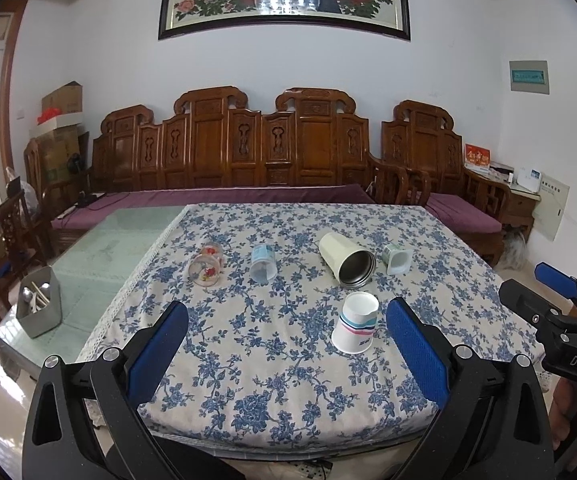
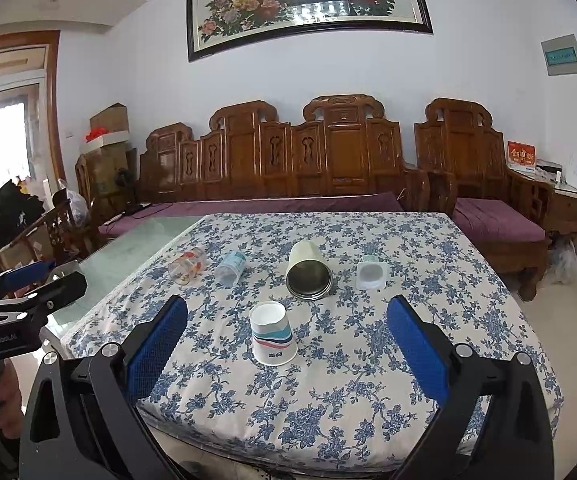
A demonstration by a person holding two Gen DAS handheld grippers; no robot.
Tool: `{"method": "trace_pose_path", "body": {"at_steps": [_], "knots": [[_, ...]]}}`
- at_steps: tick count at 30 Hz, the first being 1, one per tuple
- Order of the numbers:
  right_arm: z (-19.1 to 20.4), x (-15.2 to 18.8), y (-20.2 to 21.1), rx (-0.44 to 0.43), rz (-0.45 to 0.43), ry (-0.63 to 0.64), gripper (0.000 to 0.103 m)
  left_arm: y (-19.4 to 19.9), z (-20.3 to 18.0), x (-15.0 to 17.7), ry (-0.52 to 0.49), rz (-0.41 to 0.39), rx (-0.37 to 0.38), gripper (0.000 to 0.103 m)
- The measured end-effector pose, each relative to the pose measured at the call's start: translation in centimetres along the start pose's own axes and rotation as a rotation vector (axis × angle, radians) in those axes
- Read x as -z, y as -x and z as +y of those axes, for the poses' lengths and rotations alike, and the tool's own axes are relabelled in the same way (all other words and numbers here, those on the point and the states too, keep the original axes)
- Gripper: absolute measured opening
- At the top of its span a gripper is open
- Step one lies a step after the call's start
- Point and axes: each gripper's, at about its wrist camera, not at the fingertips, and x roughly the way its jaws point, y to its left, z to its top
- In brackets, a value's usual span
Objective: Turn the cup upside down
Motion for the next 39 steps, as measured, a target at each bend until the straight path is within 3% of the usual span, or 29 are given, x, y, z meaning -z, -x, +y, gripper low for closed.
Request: {"method": "trace_pose_path", "body": {"at_steps": [39], "knots": [[-0.14, 0.47, -0.31, 0.003, 0.008, -0.004, 0.1, 0.16, -0.01, -0.08, -0.007, -0.008, -0.012, 0.095]]}}
